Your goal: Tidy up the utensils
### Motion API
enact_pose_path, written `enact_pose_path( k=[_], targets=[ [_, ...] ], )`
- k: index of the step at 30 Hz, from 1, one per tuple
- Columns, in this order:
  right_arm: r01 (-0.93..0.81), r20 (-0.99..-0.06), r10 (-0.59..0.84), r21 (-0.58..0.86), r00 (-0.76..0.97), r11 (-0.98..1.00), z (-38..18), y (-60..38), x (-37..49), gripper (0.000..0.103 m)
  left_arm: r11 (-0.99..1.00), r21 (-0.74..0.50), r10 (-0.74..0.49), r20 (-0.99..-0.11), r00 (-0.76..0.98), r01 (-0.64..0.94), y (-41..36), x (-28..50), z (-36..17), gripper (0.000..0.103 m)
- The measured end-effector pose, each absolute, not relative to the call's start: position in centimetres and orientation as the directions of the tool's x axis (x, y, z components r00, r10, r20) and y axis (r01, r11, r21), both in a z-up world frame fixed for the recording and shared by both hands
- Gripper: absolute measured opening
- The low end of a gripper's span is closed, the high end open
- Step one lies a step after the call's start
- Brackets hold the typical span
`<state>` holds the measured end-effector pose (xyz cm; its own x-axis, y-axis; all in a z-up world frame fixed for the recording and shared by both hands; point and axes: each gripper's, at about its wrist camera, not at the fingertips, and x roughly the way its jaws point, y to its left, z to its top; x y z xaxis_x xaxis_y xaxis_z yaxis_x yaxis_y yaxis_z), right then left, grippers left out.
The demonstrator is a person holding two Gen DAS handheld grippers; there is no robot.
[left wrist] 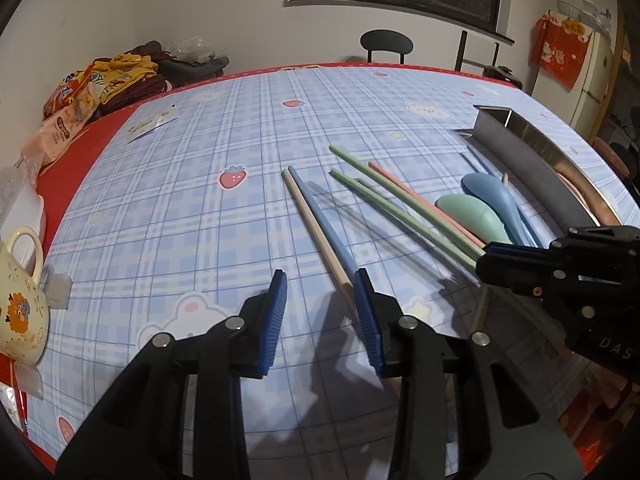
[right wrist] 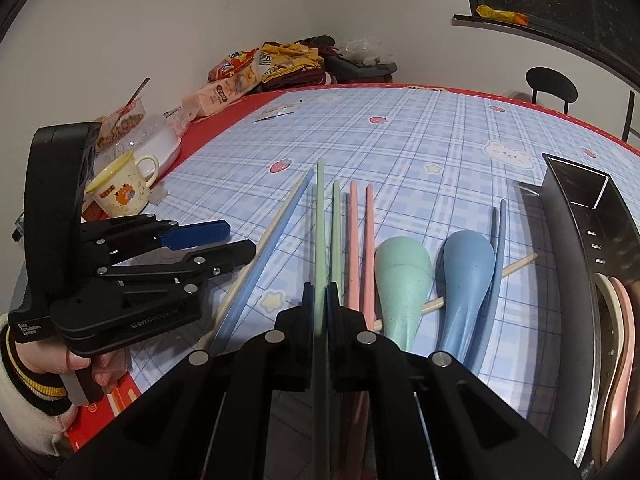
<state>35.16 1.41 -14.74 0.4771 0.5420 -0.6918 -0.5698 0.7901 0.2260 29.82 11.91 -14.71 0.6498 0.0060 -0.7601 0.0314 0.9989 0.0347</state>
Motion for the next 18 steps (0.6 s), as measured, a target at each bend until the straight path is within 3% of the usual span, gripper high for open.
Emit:
enact_pose_path(
  k=[18],
  targets=[
    [-0.567, -0.689, 0.549, 0.239, 0.473, 0.789, -14.8, 1.25, 35.18, 0.007, 0.99, 0.142, 0.108, -0.773, 0.625, 0.004, 10.86, 30.41, -15.31, 0.04]
  ],
)
